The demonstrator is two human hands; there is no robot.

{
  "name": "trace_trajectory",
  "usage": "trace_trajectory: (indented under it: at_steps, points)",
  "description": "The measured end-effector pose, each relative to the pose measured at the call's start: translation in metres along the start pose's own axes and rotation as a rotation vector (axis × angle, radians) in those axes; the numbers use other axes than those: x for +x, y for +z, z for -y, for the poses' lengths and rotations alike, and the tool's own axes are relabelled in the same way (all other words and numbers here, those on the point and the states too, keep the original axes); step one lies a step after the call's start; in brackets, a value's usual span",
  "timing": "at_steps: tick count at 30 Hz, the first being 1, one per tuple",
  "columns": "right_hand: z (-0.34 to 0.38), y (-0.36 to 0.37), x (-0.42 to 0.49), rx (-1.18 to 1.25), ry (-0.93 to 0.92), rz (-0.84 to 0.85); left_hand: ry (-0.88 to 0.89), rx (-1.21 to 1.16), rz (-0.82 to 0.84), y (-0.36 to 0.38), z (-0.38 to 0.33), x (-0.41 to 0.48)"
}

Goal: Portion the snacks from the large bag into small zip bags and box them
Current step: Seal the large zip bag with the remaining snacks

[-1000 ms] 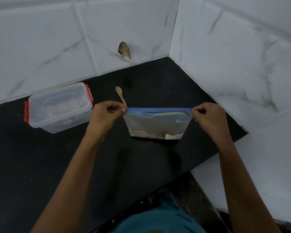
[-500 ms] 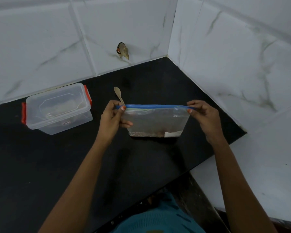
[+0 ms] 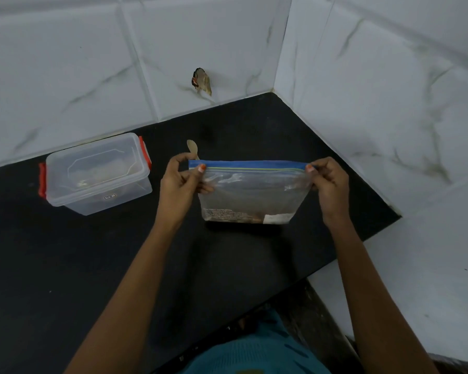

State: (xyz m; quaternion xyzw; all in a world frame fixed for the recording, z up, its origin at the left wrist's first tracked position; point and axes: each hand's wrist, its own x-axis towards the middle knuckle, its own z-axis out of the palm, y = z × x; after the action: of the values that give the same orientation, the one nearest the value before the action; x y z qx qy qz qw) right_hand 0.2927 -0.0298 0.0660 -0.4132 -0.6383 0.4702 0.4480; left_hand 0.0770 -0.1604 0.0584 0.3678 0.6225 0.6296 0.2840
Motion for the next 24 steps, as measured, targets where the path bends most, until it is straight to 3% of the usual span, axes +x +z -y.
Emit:
trace_trajectory:
  at_steps: [5, 12, 16, 19, 22, 24]
  points:
    - [0.001, -0.009, 0.004, -0.07, 0.0, 0.106, -0.09, 0.01, 0.079, -0.008, 0.006, -0.002]
    - [0.0, -0.002, 0.002, -0.121, 0.004, 0.02, -0.014, 0.153, 0.059, -0.009, 0.003, -0.006]
    - [-0.003, -0.001, 0.002, -0.107, 0.092, 0.1, -0.025, 0.264, -0.15, -0.001, -0.002, -0.005]
    - [-0.01, -0.003, 0.0, -0.061, 0.14, 0.105, 0.213, 0.551, -0.288, 0.022, -0.018, -0.004]
    - [-0.013, -0.006, -0.004, -0.02, 0.151, 0.104, 0.47, 0.822, -0.071, 0.065, -0.034, 0.003]
    - [-0.016, -0.006, -0.005, -0.006, 0.146, 0.098, 0.46, 0.902, 0.193, 0.096, -0.04, 0.009]
